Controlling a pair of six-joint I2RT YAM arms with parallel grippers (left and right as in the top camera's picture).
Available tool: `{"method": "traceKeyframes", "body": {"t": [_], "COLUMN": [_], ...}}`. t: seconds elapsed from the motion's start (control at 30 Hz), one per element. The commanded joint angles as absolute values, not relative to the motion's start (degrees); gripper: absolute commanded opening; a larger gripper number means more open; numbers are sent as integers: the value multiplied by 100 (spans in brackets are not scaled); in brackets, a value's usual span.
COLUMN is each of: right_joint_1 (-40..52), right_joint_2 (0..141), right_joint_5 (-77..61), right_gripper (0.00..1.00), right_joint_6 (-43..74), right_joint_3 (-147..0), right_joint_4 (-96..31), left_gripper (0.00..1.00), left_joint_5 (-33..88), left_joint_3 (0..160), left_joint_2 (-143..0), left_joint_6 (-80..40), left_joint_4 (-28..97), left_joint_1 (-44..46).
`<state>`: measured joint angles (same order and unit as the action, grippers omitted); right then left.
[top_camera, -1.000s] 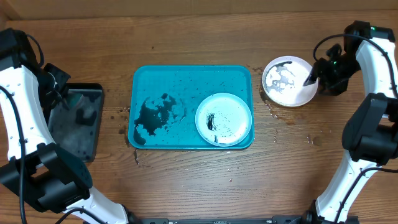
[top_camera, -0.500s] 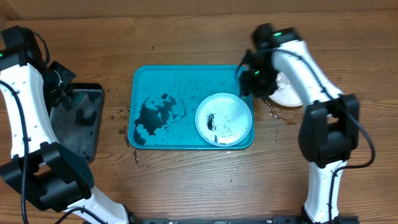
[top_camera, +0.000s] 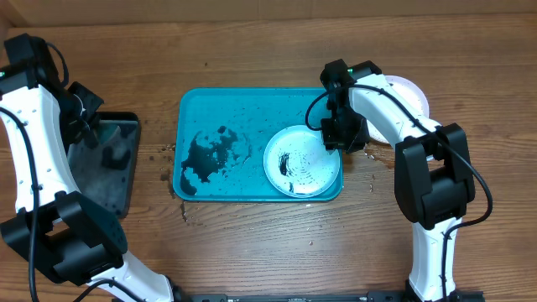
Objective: Clean dirty plates on tray and stack at the side
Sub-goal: 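Move the right gripper to the last white plate rim on the tray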
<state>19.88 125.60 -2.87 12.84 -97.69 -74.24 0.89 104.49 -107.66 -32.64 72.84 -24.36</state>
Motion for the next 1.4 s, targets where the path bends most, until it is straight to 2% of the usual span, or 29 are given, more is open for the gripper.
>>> {"method": "traceKeyframes", "body": {"t": [0.0, 0.13, 0.3, 0.43, 0.53, 1.13, 1.37], "right_joint_1": [1970, 1984, 1988, 1988, 1988, 1990, 2231], "right_joint_2": [12296, 12296, 12296, 12296, 12298, 12337, 12361], "right_joint_5": [-226, -574, -609, -609, -609, -1066, -1186], "right_gripper": [41, 39, 23, 21, 15, 14, 13], "right_joint_6": [1376, 1378, 1638, 1643, 1656, 1656, 1660], "right_joint_3": [-9745, -9745, -9745, -9745, -9745, -9413, -9330], "right_joint_4": [-7402, -7443, -7699, -7743, -7723, -7126, -6134], "left_gripper": [4, 4, 4, 4, 4, 4, 4], "left_joint_5": [117, 117, 115, 115, 115, 119, 869], "left_joint_3": [10407, 10407, 10407, 10407, 10407, 10407, 10407], "left_joint_2": [-10827, -10827, -10827, -10827, -10827, -10827, -10827], "left_joint_6": [-3166, -3166, -3166, -3166, -3166, -3168, -2659], "left_joint_4": [7282, 7284, 7279, 7279, 7282, 7258, 7175], "left_joint_1": [-2416, -2416, -2416, -2416, -2416, -2386, -2294]}}
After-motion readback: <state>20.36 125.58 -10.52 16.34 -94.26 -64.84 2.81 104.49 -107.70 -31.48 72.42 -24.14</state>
